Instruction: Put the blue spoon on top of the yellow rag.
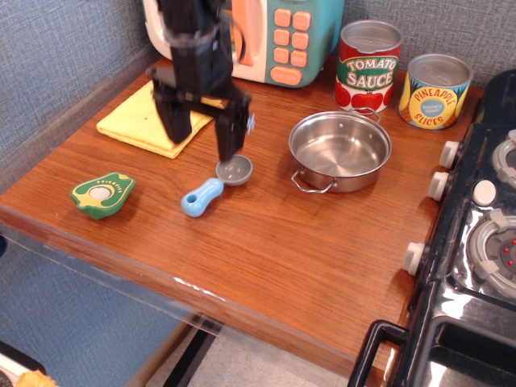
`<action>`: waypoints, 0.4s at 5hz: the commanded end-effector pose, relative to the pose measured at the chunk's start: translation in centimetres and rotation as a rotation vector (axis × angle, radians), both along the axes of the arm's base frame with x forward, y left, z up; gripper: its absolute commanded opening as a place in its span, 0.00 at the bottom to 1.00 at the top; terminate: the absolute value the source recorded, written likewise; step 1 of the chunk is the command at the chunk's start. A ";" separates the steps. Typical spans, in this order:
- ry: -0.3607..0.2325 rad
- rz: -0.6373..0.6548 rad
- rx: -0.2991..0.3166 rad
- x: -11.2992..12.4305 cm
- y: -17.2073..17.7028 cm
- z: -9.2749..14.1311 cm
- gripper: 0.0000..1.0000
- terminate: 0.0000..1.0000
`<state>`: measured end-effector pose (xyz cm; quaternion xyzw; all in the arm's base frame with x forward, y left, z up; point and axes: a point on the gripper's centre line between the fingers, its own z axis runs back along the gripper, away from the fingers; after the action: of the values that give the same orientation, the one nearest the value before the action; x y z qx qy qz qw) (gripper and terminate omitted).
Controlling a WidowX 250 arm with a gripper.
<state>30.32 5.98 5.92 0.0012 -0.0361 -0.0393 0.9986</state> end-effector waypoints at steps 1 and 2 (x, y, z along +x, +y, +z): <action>0.019 -0.118 0.075 -2.7 0.9 -2.0 1.00 0.00; 0.011 -0.139 0.049 -2.0 0.5 -2.8 1.00 0.00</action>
<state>27.73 5.87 1.78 0.0146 -0.0100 -0.1070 0.9941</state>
